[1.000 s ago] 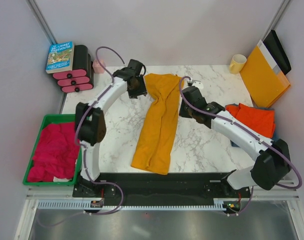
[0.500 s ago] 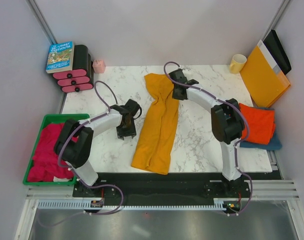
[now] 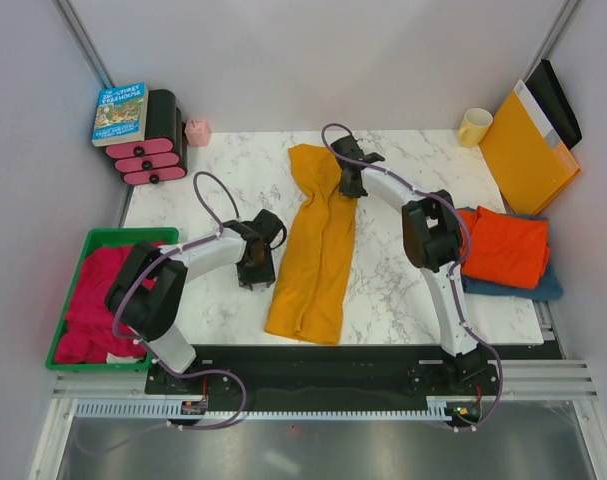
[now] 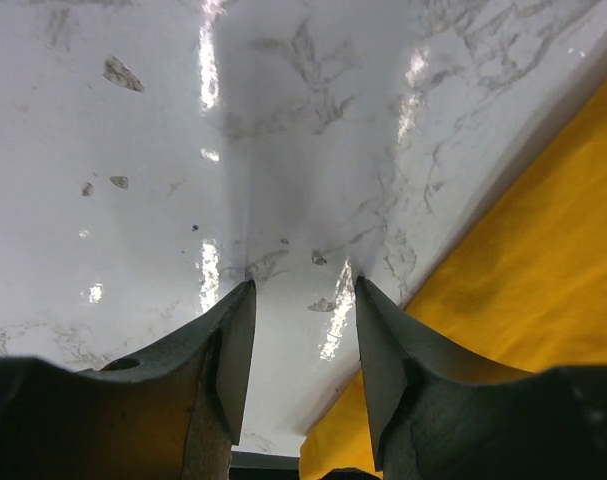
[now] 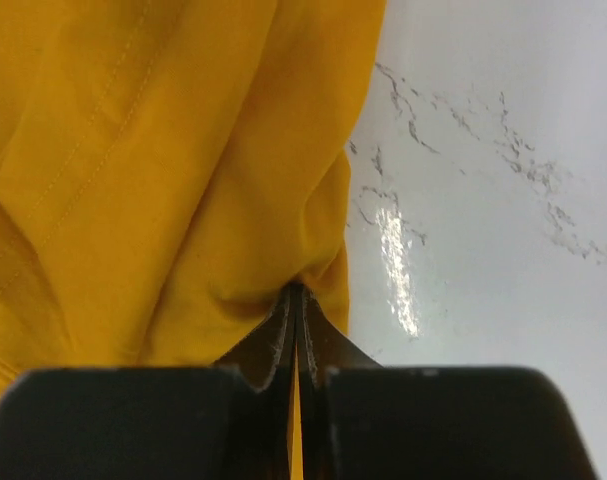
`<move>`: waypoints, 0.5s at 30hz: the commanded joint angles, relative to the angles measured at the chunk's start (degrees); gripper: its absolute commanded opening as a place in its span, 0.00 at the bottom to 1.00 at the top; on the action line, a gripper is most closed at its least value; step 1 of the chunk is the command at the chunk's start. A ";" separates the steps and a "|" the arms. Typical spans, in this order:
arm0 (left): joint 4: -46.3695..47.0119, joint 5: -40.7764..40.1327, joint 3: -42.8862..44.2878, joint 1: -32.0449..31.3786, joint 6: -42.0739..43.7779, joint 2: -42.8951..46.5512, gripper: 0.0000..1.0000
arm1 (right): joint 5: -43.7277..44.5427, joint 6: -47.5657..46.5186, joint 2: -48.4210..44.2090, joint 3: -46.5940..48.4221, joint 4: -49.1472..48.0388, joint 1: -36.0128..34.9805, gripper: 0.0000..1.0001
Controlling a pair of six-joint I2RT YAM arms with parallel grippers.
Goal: Fold and stack the t-shirts
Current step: Rotate the tshirt 90 degrees
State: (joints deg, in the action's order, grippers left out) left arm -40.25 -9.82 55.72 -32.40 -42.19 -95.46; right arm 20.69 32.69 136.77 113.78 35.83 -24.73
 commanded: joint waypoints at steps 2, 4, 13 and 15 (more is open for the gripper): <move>0.61 1.74 -4.56 -2.31 -4.03 -0.87 0.52 | -2.23 -0.08 6.48 8.19 2.84 1.88 0.06; 0.70 2.18 -5.18 -2.40 -4.47 -0.61 0.52 | -2.93 0.01 8.50 10.49 2.93 2.49 0.07; 1.31 0.42 -6.15 -2.49 -4.30 4.04 0.52 | -8.12 0.71 7.39 14.84 0.65 3.55 0.11; 2.71 -0.10 -6.33 -2.49 -3.25 9.74 0.53 | -8.99 2.20 -1.36 9.48 -5.49 3.46 0.16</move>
State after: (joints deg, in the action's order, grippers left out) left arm -37.26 -9.93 51.79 -34.22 -44.12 -91.66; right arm 14.13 33.17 146.21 129.64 35.66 -21.02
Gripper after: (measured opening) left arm 0.518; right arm 0.122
